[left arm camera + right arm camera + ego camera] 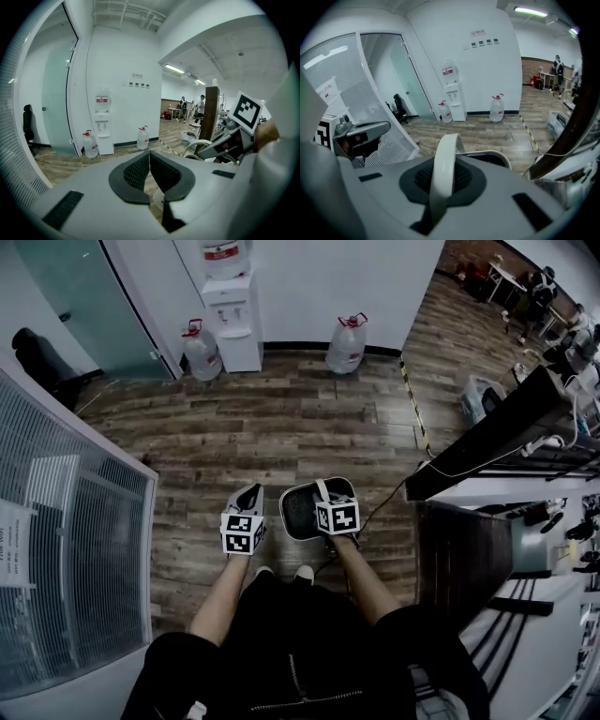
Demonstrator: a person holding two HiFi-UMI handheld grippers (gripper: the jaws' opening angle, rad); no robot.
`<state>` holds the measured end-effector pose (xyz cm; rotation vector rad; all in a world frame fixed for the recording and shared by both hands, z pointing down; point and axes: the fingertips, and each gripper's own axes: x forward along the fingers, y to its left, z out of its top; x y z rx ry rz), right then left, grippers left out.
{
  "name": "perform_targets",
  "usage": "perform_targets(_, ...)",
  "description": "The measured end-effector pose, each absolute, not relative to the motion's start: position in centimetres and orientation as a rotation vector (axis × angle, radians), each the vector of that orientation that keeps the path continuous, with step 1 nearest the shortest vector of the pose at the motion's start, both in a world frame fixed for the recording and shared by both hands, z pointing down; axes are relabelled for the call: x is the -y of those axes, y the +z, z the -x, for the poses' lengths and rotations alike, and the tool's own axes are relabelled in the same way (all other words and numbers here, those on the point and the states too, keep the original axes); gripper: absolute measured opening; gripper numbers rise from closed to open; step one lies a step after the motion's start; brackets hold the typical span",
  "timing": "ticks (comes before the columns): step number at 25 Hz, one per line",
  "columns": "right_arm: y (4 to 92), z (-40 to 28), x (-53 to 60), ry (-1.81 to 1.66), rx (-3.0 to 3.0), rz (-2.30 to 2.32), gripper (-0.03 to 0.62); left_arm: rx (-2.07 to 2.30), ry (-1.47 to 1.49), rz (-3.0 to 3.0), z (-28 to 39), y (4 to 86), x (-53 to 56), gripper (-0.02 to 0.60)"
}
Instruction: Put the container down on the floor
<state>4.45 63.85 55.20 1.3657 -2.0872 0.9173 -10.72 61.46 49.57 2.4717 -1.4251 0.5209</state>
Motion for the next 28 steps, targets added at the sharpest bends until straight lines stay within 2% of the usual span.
perform_targets(11,57.4,-7.1,-62.6,0.978,2.015,-1.333,0.017,1.414,0.528,-2.470,8.8,49.3,-59.8,0.017)
perform_targets(28,56.6,-5.5,-53.8,1.010,1.982,-1.409,0.017,1.304,0.482,-2.508,9.1,50.4,-49.3,0.017)
